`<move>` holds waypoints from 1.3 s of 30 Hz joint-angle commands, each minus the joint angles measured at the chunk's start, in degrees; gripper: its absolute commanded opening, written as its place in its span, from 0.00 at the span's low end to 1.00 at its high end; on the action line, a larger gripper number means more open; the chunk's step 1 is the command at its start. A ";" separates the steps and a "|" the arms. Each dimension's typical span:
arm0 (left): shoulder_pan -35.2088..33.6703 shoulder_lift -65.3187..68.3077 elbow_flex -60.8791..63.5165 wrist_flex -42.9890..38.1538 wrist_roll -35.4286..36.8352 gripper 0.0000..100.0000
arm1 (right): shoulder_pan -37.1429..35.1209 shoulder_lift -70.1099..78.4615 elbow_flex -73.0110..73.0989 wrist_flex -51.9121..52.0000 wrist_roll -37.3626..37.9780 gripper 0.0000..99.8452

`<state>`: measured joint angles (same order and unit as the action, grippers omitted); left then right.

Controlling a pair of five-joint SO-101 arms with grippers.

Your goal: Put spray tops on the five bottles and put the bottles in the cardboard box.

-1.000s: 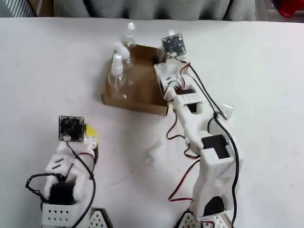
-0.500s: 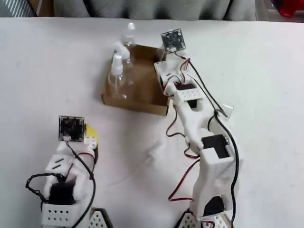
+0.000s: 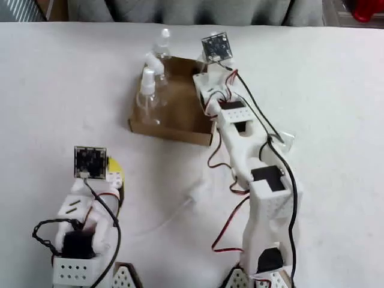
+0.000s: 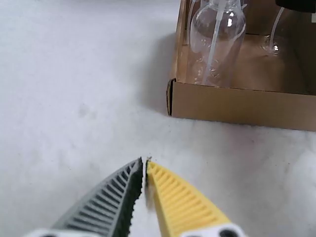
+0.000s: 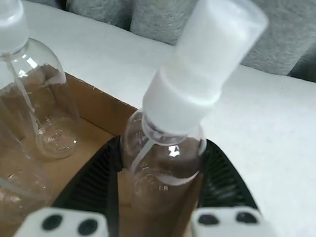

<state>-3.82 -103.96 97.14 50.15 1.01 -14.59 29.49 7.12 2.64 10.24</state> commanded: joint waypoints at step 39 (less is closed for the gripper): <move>-0.48 -0.75 -0.18 -0.26 -0.44 0.02 | -0.13 -6.73 6.77 1.45 1.05 0.19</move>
<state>-3.82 -103.96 97.14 50.15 1.01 -14.95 26.86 13.71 3.87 10.86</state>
